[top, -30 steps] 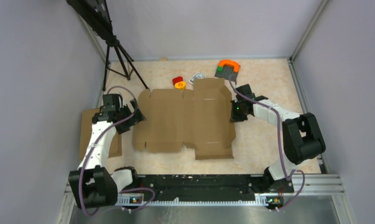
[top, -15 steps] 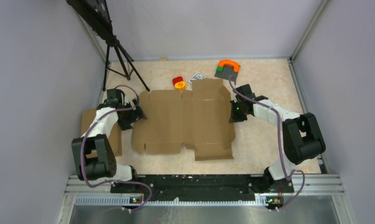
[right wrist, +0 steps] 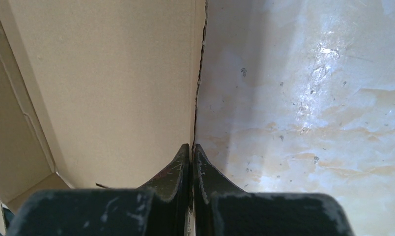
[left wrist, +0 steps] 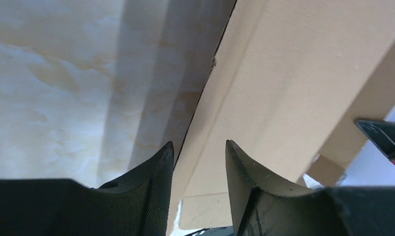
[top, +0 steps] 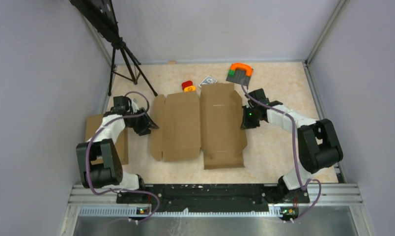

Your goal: Fold the paper box

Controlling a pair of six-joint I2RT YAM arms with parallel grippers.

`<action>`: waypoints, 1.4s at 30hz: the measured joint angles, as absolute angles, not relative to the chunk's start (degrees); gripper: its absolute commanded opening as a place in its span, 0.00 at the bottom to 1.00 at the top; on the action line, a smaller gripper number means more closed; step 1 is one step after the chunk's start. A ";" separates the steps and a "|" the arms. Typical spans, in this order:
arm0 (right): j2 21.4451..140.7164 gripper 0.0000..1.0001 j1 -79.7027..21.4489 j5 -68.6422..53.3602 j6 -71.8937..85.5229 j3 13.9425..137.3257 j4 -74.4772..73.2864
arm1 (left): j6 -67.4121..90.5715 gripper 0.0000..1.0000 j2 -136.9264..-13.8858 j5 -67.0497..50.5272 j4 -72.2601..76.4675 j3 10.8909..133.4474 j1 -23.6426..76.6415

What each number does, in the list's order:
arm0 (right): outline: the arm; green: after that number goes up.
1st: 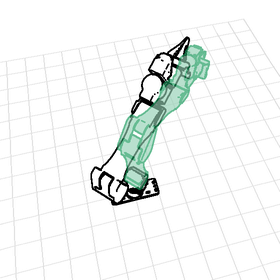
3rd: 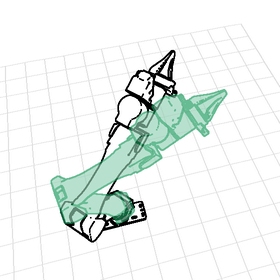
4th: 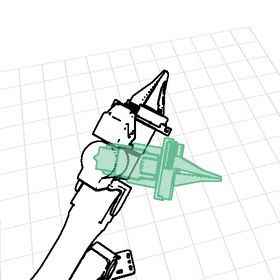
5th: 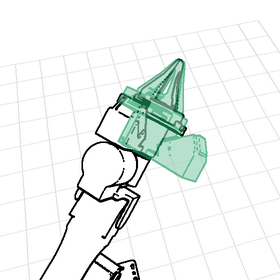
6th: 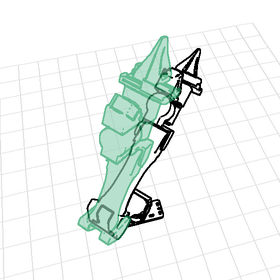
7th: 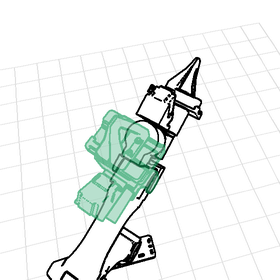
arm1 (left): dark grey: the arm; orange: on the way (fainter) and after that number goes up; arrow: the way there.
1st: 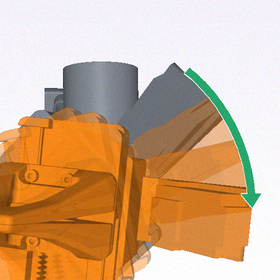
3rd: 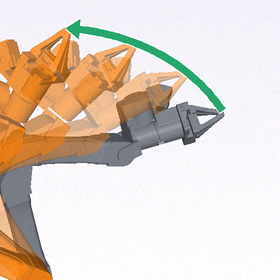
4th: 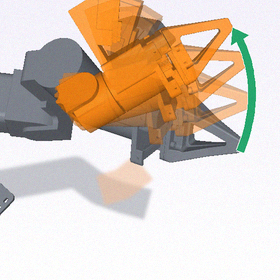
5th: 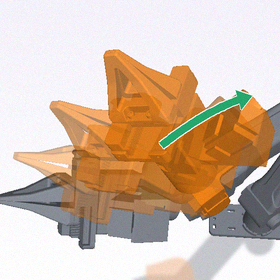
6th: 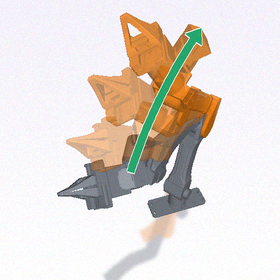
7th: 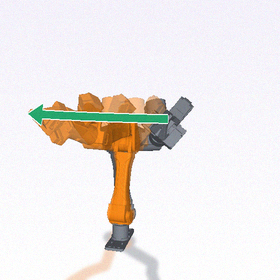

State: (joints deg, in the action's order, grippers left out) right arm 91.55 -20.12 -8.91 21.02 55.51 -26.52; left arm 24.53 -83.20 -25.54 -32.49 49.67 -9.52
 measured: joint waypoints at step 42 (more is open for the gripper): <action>94.04 0.27 -25.28 -6.90 16.58 59.00 -30.24 | 18.11 0.67 -80.58 -34.39 -38.68 53.23 -9.32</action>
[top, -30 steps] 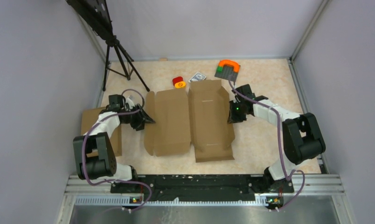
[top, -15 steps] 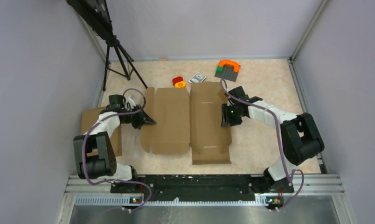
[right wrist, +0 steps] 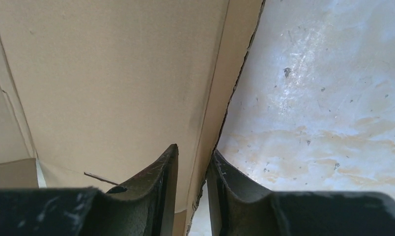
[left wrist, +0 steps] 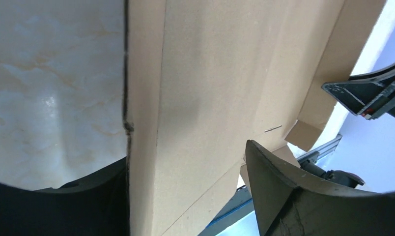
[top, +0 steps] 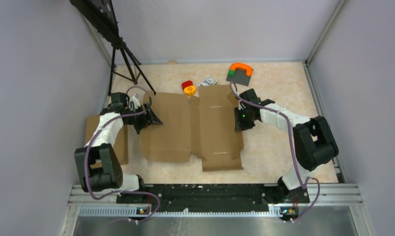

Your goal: Fold the paper box

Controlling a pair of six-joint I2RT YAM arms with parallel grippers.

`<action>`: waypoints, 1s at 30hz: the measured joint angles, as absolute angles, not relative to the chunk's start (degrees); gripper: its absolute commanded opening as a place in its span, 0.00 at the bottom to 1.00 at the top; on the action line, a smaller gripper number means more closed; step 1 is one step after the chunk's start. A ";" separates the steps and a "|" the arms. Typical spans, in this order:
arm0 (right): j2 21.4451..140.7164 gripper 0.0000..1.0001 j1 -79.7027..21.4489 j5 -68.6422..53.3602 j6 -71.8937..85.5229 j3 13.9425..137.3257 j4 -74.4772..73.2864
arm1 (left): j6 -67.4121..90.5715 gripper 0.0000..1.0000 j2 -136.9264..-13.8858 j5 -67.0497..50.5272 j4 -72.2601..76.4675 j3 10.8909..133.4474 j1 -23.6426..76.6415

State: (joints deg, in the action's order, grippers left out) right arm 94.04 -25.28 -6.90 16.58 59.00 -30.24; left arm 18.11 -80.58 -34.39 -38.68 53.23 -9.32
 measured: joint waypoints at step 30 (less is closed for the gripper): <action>93.43 0.26 -27.27 -8.78 14.63 57.74 -31.33 | 16.86 0.86 -68.73 -3.90 -50.11 68.42 4.23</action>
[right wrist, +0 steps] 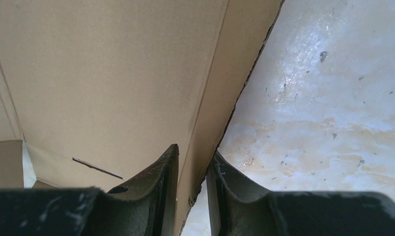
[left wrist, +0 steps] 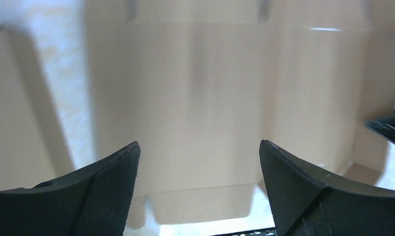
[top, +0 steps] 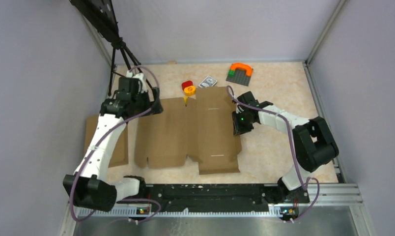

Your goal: Fold the paper box

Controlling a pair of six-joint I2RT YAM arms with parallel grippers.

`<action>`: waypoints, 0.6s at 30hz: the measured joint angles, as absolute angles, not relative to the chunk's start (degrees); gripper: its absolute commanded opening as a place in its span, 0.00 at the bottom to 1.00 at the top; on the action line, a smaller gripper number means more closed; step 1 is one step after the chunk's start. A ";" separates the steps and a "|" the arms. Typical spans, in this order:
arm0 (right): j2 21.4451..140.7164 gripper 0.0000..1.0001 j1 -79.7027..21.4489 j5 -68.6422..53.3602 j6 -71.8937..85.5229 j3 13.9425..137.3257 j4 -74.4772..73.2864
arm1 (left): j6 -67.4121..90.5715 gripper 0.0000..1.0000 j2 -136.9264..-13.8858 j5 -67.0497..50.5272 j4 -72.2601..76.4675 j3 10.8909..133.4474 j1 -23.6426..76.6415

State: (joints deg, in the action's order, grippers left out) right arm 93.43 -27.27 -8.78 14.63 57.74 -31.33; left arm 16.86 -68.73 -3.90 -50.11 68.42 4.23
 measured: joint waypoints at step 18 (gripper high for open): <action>92.86 0.26 -27.27 -10.37 14.63 57.74 -31.33 | 15.31 0.69 -111.72 -16.84 -33.58 94.26 17.26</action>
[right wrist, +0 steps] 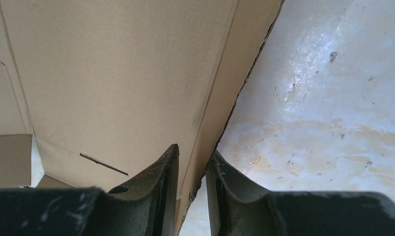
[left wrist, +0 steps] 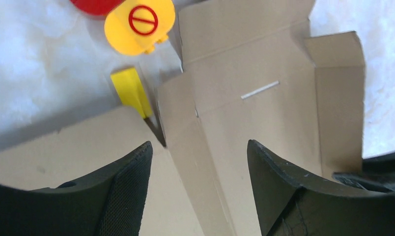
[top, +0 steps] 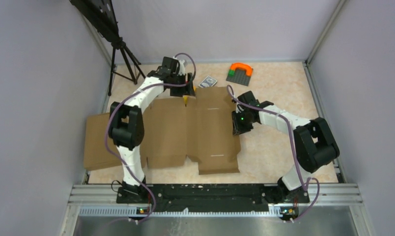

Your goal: Fold the paper box

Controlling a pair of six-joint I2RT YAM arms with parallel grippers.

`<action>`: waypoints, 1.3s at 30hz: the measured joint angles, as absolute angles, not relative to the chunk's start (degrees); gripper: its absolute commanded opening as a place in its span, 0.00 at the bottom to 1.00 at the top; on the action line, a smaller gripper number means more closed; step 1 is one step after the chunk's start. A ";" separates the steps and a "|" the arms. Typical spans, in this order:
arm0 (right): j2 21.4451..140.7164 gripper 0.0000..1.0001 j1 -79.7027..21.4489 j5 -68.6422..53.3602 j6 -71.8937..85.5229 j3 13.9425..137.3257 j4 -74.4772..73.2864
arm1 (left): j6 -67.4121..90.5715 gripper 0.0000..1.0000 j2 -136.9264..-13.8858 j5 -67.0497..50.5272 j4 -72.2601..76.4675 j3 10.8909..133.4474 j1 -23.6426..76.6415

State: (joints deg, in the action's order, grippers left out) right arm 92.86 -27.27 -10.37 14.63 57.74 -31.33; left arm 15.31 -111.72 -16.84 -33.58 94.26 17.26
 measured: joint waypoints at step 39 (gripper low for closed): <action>92.71 0.22 -27.27 -11.66 16.58 56.93 -30.96 | 9.93 0.29 -128.16 -34.41 -41.74 106.91 17.47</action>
State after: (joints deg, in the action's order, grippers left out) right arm 92.71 -27.27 -11.66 16.58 56.93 -30.96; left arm 9.93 -128.16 -34.41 -41.74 106.91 17.47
